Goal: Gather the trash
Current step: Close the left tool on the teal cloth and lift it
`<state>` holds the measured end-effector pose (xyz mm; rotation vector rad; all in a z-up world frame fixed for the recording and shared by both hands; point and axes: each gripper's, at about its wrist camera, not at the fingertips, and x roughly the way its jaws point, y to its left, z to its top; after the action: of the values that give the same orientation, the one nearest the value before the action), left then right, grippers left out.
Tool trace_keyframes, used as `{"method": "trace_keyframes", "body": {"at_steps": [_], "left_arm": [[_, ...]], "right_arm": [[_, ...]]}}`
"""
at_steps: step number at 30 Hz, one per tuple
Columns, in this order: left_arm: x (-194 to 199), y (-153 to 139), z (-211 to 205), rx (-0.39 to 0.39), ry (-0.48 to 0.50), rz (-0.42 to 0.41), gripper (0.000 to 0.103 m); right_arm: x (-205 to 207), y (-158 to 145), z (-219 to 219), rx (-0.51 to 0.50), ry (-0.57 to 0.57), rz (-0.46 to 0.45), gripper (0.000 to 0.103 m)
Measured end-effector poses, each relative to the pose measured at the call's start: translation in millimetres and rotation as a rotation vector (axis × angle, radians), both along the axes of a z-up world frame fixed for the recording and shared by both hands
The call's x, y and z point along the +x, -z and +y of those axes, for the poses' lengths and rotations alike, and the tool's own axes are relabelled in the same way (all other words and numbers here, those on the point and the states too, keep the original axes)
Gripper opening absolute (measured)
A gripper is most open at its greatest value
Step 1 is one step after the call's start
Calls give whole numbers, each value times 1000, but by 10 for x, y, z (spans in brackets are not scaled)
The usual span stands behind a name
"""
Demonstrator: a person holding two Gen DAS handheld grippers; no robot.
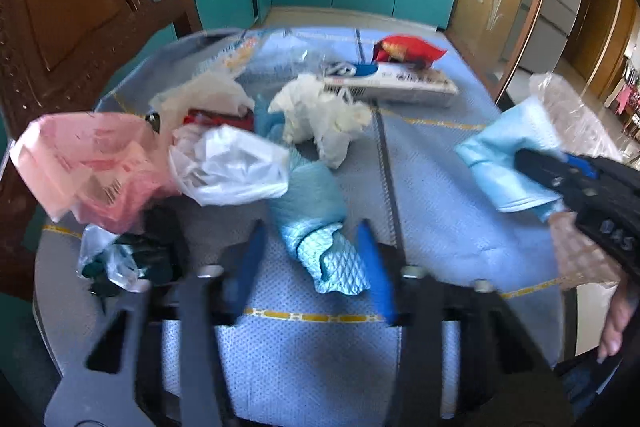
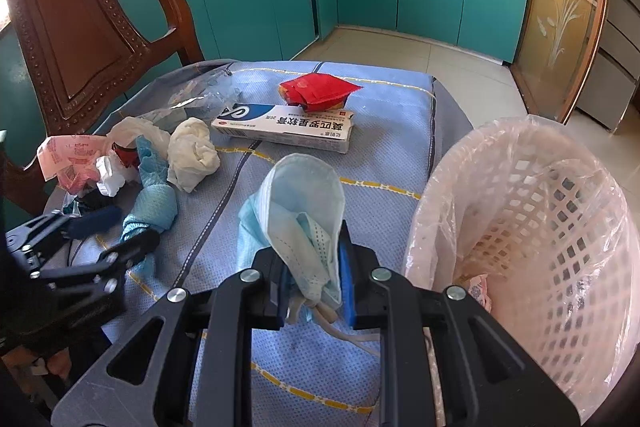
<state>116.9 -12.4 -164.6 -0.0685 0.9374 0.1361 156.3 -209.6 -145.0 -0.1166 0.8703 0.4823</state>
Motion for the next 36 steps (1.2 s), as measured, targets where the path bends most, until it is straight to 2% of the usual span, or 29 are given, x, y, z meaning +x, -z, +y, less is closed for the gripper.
{"method": "trace_keyframes", "body": {"at_steps": [3,6,16,22,26,29,34,36], "left_arm": [[-56,20,-1,13,14,-5,25],[-146,-9,-5,21,26,-18,21],[-490,-202,-81,60,80,-71,20],[-547,-185,-105,71,94,-66,20],[-539,-144,-75,42,87,-50,20],[-531,-128,9,-12,73,-42,20],[-538,-96,120,-39,40,-43,23],[-528,-79,155,-63,25,-44,33]], "right_arm": [[-13,-24,-9,5,-2,-8,21],[-13,-35,-15,10,0,-10,21],[-27,-32,6,-2,1,-16,21],[-26,-31,18,-4,-2,-18,21],[-33,-30,15,-3,-2,-18,21],[-33,-31,3,-2,3,-18,21],[-39,-38,7,-2,2,-21,21],[-35,-33,13,-4,1,-21,21]]}}
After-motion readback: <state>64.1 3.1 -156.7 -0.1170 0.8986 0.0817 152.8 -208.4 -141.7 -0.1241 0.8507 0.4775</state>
